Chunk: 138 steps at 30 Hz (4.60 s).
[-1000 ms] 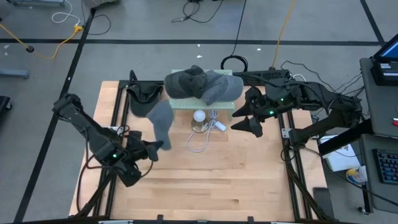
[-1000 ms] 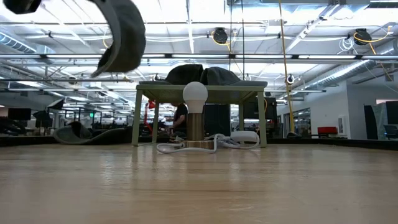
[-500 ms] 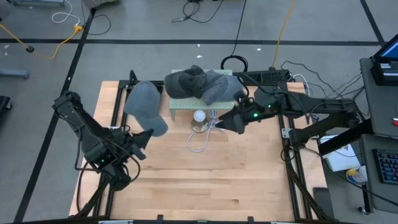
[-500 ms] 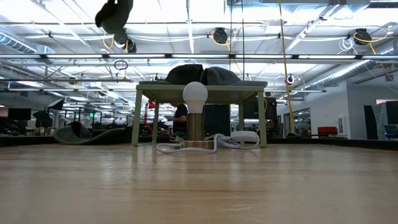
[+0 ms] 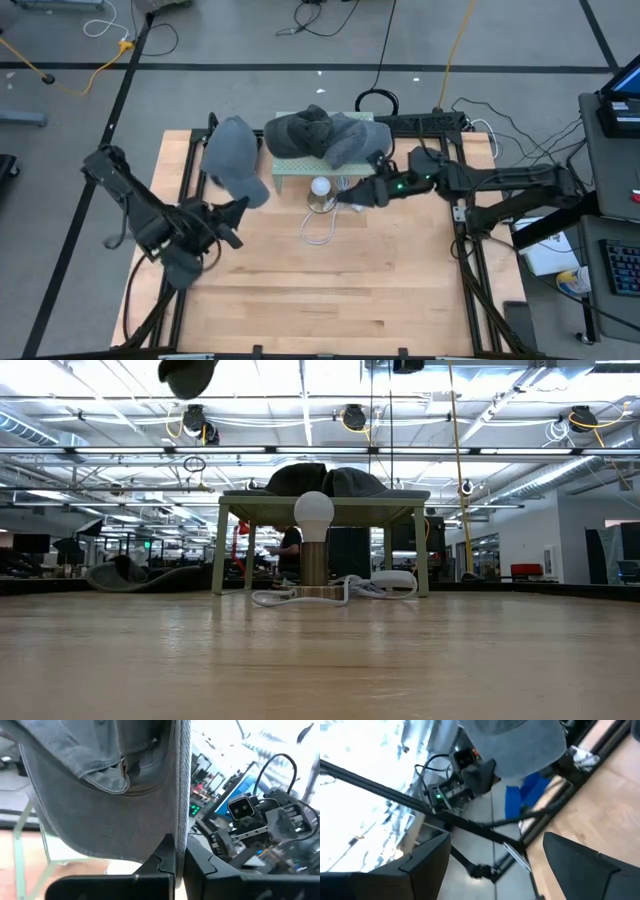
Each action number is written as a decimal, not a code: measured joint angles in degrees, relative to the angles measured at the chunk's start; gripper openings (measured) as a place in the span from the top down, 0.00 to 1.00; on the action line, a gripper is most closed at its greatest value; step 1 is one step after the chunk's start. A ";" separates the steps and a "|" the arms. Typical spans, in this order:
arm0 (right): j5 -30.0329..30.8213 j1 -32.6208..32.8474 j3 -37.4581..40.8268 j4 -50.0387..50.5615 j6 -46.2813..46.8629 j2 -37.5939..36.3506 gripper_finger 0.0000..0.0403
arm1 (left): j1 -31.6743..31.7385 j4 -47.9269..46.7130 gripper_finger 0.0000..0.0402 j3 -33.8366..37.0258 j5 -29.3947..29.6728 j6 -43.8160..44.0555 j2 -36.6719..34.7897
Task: Pick & Place hat
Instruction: Stack the gray cap on the other gray cap on the shelf
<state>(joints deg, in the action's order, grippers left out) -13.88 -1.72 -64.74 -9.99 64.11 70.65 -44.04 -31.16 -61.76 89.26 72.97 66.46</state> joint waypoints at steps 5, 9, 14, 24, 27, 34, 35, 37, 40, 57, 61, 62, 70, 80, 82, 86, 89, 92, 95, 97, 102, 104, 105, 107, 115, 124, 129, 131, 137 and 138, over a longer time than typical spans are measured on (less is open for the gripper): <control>-2.98 -4.00 1.51 -4.27 0.09 -3.28 0.23 | 5.85 28.71 0.98 -0.02 -10.34 -36.66 -1.41; -4.55 -6.37 1.58 -4.52 -0.24 -5.11 0.23 | 11.74 49.94 0.98 -0.08 -22.21 -59.55 -1.34; -4.56 -7.62 1.60 -6.67 0.91 -6.55 0.23 | 19.18 60.71 0.98 -0.09 -36.70 -68.51 -1.28; -5.90 -9.50 1.60 -14.85 5.66 -5.99 0.23 | 32.65 72.30 0.98 -0.09 -60.76 -65.91 2.41; -5.86 -10.52 1.58 -16.85 6.25 -6.10 0.23 | 35.16 74.49 0.98 -1.23 -64.73 -64.56 5.03; -7.46 -12.60 1.58 -18.15 7.29 -6.01 0.23 | 39.55 74.36 0.98 -10.20 -73.22 -63.32 14.12; -7.87 -12.88 1.58 -19.08 7.43 -6.01 0.23 | 40.03 74.31 0.98 -11.24 -74.08 -62.97 15.12; -8.77 -13.05 1.58 -21.81 8.16 -6.01 0.23 | 40.84 74.16 0.98 -13.03 -74.87 -62.34 16.94; -8.84 -13.47 1.58 -26.07 10.10 -6.41 0.23 | 41.86 74.14 0.98 -14.84 -76.15 -62.15 18.66; -7.79 -14.42 1.54 -33.01 13.26 -6.42 0.28 | 43.92 74.55 0.98 -19.41 -79.21 -60.36 24.60; -6.88 -14.42 1.62 -32.63 13.25 -6.39 0.41 | 43.94 72.86 0.98 -19.45 -79.28 -60.14 24.46; -6.35 -14.42 1.62 -32.58 13.26 -6.28 0.46 | 43.94 72.30 0.98 -19.45 -79.25 -59.81 24.45; -5.47 -14.42 1.65 -29.30 11.22 -6.22 0.92 | 44.03 71.60 0.98 -19.45 -78.86 -60.24 24.43; -8.98 -16.82 1.54 -32.04 6.40 -6.55 0.98 | 44.73 66.41 0.79 -19.32 -84.55 -55.82 24.56; -10.48 -17.98 1.54 -33.43 6.58 -6.55 0.99 | 44.77 64.24 0.77 -19.32 -86.88 -54.46 24.36; -15.37 -20.85 1.51 -35.01 8.68 -6.69 0.99 | 44.63 57.31 0.73 -19.32 -88.96 -51.16 23.65; -19.97 -23.31 1.51 -34.96 10.25 -6.88 0.99 | 43.78 54.86 0.72 -19.23 -89.47 -50.75 23.68; -26.00 -26.36 1.51 -34.83 11.46 -6.88 0.99 | 42.89 53.84 0.73 -19.26 -89.60 -50.74 23.25; -30.66 -29.07 2.16 -34.95 13.25 -6.90 0.99 | 41.90 52.15 0.74 -19.32 -89.68 -50.71 23.30; -33.18 -30.88 2.90 -34.98 14.83 -6.90 0.99 | 41.22 51.81 0.73 -19.30 -89.77 -50.70 23.42; -41.36 -36.27 5.14 -35.22 19.83 -6.90 0.99 | 39.68 51.78 0.73 -19.30 -91.26 -49.81 23.34; -44.61 -38.81 6.10 -35.03 21.88 -6.90 0.99 | 39.04 51.18 0.73 -19.30 -91.30 -49.46 23.36; -46.07 -40.12 6.53 -35.00 22.90 -6.90 0.99 | 38.77 50.99 0.73 -19.30 -91.30 -49.45 23.36; -48.47 -43.02 7.22 -35.00 24.45 -6.90 0.99 | 38.24 50.34 0.73 -19.30 -91.31 -48.63 23.36; -49.43 -53.60 10.57 -35.00 25.03 -6.97 0.99 | 35.93 47.98 0.73 -19.30 -91.35 -46.83 23.36; -51.73 -61.24 13.93 -35.15 21.00 -6.99 0.99 | 34.44 47.50 0.73 -19.30 -91.35 -46.67 23.36; -52.87 -63.59 17.51 -35.23 16.78 -7.01 0.98 | 34.48 47.47 0.73 -19.30 -91.35 -45.92 23.36; -53.95 -64.45 18.87 -35.23 13.70 -7.01 0.98 | 34.57 47.54 0.73 -19.30 -91.37 -45.85 23.36; -56.88 -67.22 21.01 -35.28 5.50 -7.01 0.98 | 34.98 47.64 0.73 -19.30 -94.62 -45.21 23.36; -56.92 -67.57 21.21 -35.32 5.21 -7.01 0.98 | 35.02 47.67 0.73 -19.30 -95.08 -44.97 23.36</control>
<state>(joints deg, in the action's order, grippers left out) -70.81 -69.29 -43.53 -45.31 69.31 63.64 -9.02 16.51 -81.06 -5.82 28.00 89.82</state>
